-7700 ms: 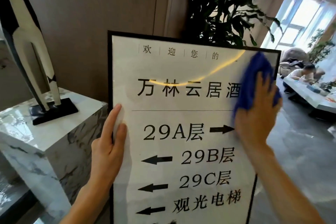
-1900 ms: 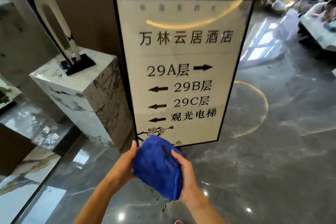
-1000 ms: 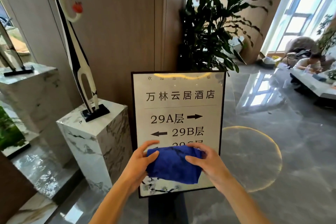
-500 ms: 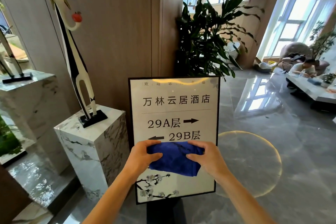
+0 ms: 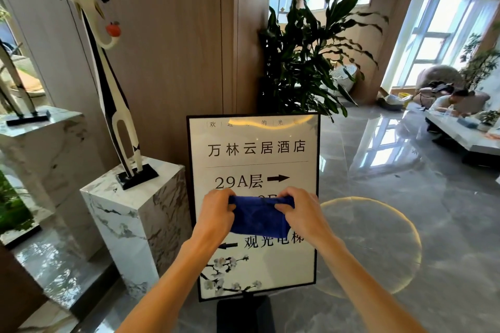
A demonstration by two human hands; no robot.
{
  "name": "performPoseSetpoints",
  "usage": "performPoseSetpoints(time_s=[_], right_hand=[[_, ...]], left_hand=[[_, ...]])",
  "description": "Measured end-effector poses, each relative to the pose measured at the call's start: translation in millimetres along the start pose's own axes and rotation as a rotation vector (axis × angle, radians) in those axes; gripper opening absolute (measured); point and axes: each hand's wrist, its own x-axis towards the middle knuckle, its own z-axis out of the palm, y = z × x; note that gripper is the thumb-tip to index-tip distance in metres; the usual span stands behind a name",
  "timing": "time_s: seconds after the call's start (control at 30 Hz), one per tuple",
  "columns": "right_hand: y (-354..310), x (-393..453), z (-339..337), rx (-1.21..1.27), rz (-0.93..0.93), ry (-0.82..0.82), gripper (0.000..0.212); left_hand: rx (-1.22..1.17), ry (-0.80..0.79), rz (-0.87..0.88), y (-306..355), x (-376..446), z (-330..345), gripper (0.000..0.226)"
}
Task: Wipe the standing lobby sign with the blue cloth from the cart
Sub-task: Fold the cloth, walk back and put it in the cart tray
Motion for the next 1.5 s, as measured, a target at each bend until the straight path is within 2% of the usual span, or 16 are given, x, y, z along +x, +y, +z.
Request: performPoseSetpoints(time_s=[0.23,0.43,0.6,0.7,0.83,1.07,1.3,1.5], right_hand=[[-8,11,-20,0.073,-0.062,0.078,0.009],[-11,23,-50,0.111,-0.155,0.168,0.024],[-3,23,-54,0.084,-0.202,0.156,0.011],[2,18,-53,0.089,-0.184,0.129,0.01],[6,11,-54,0.098,-0.109,0.133,0.009],[3,1,-45,0.081,-0.016,0.197,0.006],[-3,-22,-13,0.047,0.135,0.275,0.009],[-1,-65,7,0.023,0.298,0.363,0.013]], left_hand=[[-0.099,0.08,-0.066,19,10,-14,0.014],[-0.244,0.177,-0.02,28,11,-30,0.011],[-0.261,0.223,-0.039,32,5,-25,0.011],[-0.287,0.214,-0.065,31,1,-17,0.01],[-0.357,0.176,-0.075,30,3,-13,0.01],[-0.431,0.098,-0.08,18,12,-18,0.022],[-0.513,-0.036,-0.078,-17,19,-16,0.021],[-0.547,-0.226,-0.031,-40,19,6,0.022]])
